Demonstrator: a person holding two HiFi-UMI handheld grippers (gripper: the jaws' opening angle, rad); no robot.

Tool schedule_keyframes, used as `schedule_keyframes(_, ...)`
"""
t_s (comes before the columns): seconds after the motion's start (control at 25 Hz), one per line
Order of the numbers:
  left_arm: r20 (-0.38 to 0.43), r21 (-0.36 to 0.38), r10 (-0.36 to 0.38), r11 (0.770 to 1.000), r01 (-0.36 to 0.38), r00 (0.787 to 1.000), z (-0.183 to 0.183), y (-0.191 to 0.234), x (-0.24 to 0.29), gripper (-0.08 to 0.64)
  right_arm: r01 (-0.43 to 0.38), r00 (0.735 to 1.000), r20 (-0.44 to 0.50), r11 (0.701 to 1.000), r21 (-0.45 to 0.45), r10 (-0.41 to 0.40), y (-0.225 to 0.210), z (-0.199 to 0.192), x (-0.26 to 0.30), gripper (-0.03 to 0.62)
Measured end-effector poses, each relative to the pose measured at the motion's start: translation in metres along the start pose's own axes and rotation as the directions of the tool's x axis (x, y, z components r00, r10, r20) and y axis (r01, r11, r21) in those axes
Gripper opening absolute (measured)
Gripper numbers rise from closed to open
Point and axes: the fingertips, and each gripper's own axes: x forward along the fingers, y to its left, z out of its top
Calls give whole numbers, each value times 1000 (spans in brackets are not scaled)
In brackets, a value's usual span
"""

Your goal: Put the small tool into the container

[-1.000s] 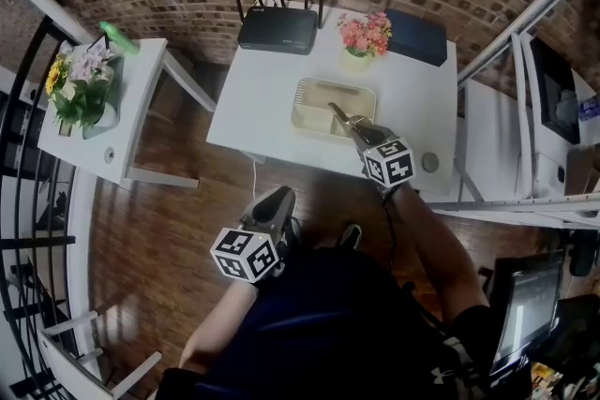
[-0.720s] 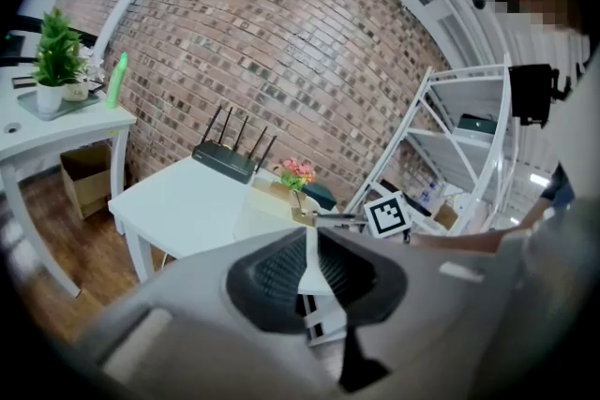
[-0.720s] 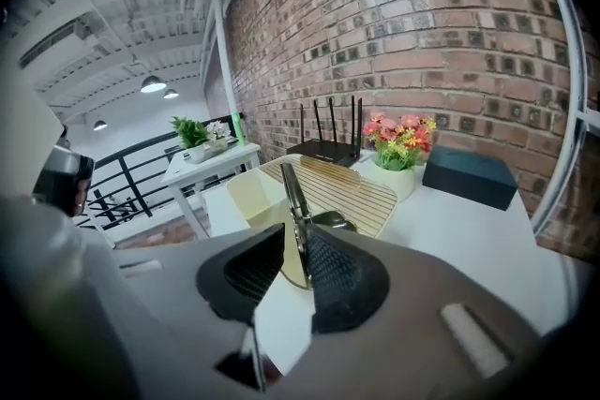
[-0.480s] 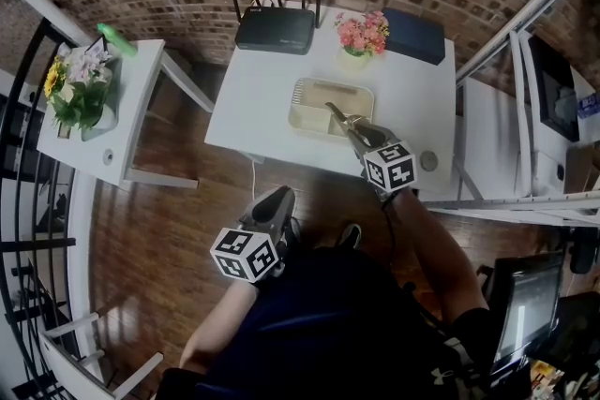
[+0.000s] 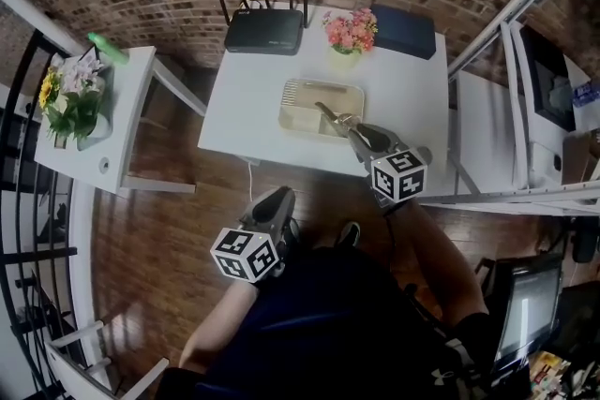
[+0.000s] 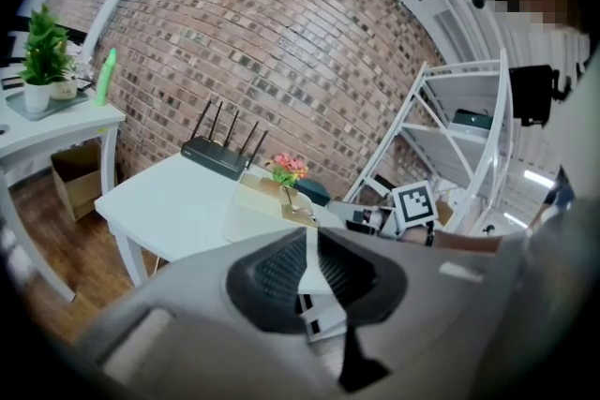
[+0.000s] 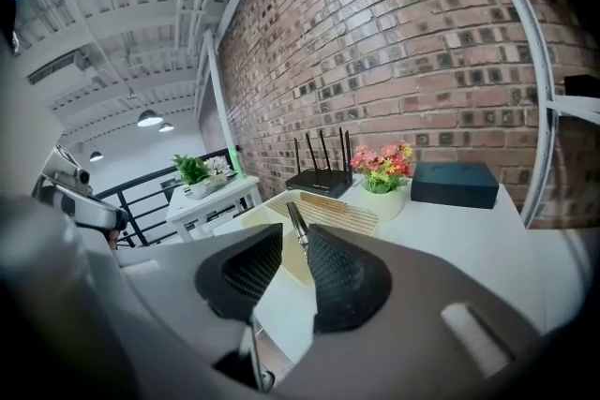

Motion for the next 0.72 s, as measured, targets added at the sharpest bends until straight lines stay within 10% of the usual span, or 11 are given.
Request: schedule_keyframes(0.72, -83, 60, -87, 994, 92, 993, -14, -41, 35, 35, 12, 966, 237, 939, 342, -98, -8, 6, -128, 17)
